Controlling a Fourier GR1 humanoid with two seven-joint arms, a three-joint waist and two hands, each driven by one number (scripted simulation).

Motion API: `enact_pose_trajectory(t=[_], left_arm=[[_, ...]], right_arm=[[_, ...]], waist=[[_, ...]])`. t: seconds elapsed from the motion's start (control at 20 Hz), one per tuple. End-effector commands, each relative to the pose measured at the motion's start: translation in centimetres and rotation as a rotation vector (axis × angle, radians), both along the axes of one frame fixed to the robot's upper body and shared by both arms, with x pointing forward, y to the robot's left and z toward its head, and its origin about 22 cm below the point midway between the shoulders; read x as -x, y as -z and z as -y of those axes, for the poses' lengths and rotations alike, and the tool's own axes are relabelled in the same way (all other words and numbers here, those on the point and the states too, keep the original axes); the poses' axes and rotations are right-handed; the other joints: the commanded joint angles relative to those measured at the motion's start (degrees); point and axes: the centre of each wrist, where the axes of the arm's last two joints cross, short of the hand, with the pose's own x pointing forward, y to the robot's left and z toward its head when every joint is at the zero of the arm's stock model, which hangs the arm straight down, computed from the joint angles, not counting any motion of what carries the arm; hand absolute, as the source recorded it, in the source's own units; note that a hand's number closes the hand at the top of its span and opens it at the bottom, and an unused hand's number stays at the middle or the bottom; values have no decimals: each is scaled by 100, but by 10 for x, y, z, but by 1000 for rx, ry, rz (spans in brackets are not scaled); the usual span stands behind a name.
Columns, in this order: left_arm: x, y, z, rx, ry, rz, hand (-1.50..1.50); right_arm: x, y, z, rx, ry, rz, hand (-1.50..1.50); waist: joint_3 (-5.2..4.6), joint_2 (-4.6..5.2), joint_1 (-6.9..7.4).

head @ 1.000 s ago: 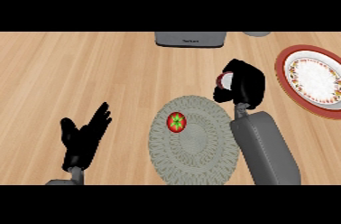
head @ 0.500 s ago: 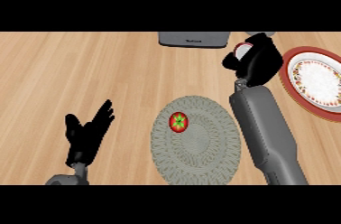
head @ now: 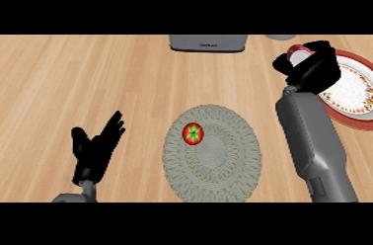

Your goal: Pick the can from the placemat and place it in the plate

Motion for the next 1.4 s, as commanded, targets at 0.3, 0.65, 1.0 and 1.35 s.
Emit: enact_pose_trajectory(t=[0.3,0.65,1.0,1.35], left_arm=[[2,-9,-6,-7,-12,14,0],[-7,-5,2,-13,-12,14,0],[-6,-10,4,2,4,7,0],[3,-4,4,4,8,12,0]], right_arm=[[15,27,121,62,230,111,150],[27,17,172,75,243,118,150],[50,26,218,-161,310,-54,150],[60,35,231,-265,128,-177,-150]], waist=[[13,-1,-6],[25,6,-23],[41,62,29],[57,69,127]])
